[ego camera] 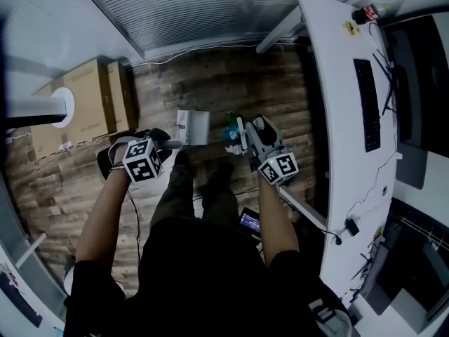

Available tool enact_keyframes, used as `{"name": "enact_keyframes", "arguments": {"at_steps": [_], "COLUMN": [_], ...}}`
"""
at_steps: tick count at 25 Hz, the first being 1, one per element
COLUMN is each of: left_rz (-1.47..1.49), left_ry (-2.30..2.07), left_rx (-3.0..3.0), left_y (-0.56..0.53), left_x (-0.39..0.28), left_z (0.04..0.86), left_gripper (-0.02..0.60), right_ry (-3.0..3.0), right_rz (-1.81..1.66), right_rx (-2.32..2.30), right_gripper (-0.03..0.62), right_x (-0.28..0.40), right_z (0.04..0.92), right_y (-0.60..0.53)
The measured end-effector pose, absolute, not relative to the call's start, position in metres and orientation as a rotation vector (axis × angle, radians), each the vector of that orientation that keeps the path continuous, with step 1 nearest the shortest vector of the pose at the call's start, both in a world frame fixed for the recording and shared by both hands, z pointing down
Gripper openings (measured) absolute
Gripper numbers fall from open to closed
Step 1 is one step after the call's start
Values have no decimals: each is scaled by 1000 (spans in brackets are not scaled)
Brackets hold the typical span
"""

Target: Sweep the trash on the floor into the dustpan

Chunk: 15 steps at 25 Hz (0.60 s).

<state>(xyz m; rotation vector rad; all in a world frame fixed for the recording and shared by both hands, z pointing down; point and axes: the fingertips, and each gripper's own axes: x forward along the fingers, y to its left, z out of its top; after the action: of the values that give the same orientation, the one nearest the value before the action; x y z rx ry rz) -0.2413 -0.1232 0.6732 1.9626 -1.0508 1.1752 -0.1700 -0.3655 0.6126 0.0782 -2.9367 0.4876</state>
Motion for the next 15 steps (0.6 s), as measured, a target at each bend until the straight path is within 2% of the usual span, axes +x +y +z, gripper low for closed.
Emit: {"name": "enact_keyframes", "arguments": {"at_steps": [15], "left_rz": [1087], "left_ry": [-1060], "left_rx": [2001], "left_y": [-125], "left_x": [-236], "left_z": [674], "left_gripper": [126], "right_ry": [-2996], "right_rz": [724], "right_rx": [-246], "right_gripper": [141], "right_x": [-214], "right_z": [583], "right_y": [-290]}}
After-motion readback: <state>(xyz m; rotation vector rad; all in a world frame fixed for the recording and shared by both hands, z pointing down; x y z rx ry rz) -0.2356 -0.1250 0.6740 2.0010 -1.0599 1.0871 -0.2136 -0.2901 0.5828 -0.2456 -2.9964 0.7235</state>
